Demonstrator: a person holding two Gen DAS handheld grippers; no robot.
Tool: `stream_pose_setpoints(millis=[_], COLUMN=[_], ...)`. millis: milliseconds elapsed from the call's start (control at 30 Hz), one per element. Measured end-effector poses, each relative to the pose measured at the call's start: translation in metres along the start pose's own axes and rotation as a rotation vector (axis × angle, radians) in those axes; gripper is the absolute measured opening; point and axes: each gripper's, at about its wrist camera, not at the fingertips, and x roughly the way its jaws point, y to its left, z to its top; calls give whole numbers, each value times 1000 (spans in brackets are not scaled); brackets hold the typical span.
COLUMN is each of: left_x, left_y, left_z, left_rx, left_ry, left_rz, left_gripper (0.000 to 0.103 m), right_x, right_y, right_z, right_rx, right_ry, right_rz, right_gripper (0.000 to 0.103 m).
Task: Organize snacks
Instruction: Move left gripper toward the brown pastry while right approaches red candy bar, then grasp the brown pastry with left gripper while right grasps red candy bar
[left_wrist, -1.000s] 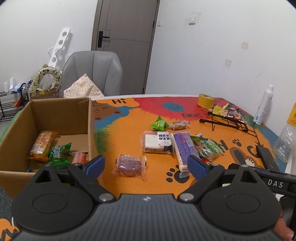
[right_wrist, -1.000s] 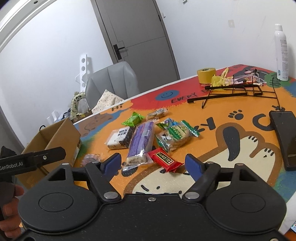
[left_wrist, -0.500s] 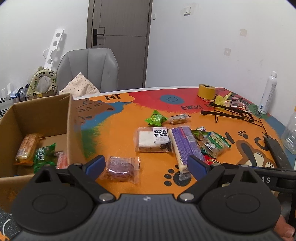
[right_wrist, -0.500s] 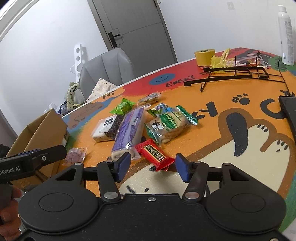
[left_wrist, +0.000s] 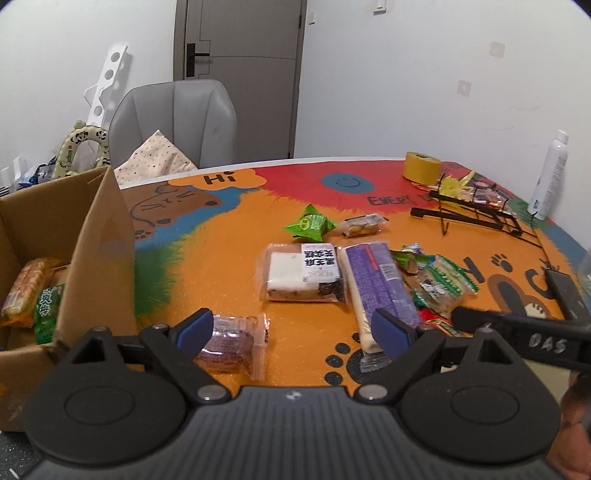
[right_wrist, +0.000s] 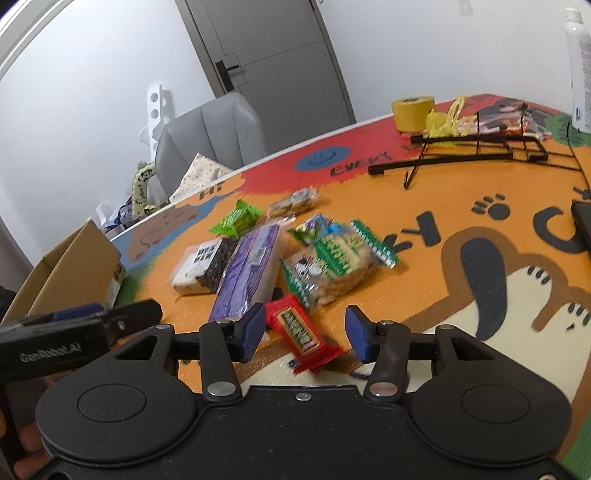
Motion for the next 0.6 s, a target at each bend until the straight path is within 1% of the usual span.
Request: stream_pose_setpoints(millis=[133,233,433,533,600], left_x=[8,10,14,22,28], left_y=[6,15,26,27,27], left_z=[-1,0,-2,-4,-7], left_rx=[-20,-34,-43,-45,-46], left_ry=[7,12,22,37,34], left_rz=[32,58,71,71,90], left_gripper=[93,93,93,92,92], right_x=[4,12,27,26,25], right_y=[0,3,12,17,20], right_z=[5,6,-1,-4,-6], right_rx=[-3,-12,-28,-57,-77], right_ry=[-5,10,55,58,60], right_rz=[0,7,13,19,19], right_gripper=[51,52,52,53,53])
